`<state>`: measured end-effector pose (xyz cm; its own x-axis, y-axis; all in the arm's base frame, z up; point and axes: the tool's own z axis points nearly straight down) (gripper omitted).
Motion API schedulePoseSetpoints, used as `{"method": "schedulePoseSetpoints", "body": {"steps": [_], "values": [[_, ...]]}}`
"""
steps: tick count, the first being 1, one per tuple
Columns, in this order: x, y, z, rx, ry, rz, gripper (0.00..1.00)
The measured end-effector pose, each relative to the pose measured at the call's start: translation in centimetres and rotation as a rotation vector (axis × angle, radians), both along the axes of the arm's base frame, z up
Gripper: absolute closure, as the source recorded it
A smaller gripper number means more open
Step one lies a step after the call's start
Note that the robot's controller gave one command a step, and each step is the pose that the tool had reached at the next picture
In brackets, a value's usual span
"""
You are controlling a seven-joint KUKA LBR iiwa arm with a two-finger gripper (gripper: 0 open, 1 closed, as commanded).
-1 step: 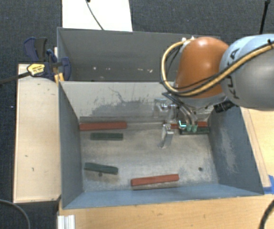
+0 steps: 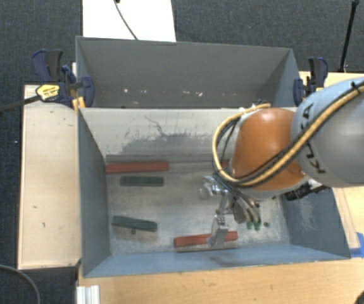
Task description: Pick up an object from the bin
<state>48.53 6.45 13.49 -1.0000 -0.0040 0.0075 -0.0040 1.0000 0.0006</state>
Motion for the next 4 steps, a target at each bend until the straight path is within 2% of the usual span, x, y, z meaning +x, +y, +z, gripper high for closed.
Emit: {"method": "schedulePoseSetpoints", "body": {"steps": [1,2,3,4], "values": [[-0.8,-3.0,-6.6,0.000,-0.012,0.015,0.00],[-0.9,-2.9,-6.5,0.000,-0.010,0.015,1.00],[2.8,-1.5,-6.4,0.002,-0.011,0.466,1.00],[2.9,-2.7,7.8,-0.001,-0.018,0.374,1.00]]}}
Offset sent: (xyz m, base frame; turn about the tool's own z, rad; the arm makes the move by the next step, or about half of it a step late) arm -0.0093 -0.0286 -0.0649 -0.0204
